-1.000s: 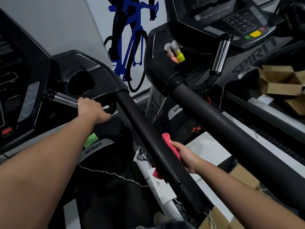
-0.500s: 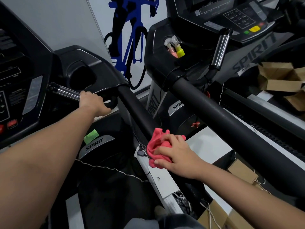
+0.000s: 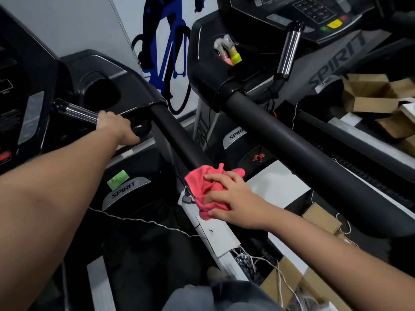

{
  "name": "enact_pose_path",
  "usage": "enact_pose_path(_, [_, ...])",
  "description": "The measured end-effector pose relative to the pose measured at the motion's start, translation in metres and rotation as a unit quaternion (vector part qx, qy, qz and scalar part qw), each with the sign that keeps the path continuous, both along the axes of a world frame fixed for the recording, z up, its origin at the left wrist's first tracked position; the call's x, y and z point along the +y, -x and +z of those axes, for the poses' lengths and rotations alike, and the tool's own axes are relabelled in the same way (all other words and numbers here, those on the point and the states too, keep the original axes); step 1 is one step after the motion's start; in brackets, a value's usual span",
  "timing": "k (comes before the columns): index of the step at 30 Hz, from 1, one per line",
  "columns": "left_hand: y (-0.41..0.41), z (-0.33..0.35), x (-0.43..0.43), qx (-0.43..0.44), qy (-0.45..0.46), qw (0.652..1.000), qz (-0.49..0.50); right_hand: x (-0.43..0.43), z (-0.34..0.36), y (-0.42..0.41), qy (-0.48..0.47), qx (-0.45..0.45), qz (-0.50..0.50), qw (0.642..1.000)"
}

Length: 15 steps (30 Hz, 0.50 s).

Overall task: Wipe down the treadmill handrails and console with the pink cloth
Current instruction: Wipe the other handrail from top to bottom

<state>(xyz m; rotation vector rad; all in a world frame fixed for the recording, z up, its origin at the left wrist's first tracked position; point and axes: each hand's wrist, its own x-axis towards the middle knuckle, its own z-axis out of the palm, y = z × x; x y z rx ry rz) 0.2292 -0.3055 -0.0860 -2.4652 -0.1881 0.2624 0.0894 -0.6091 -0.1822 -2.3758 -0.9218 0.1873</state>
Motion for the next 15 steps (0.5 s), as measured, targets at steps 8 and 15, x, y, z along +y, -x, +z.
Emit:
enact_pose_path(8, [-0.002,-0.002,-0.005,-0.010,0.007,1.000,0.026,-0.006,-0.001,-0.010,-0.038,0.159,-0.093,0.982])
enact_pose_path(15, [-0.001,-0.005,-0.002,-0.028,0.018,0.999,0.006,-0.002,0.000,0.004,0.005,0.088,-0.074,0.993])
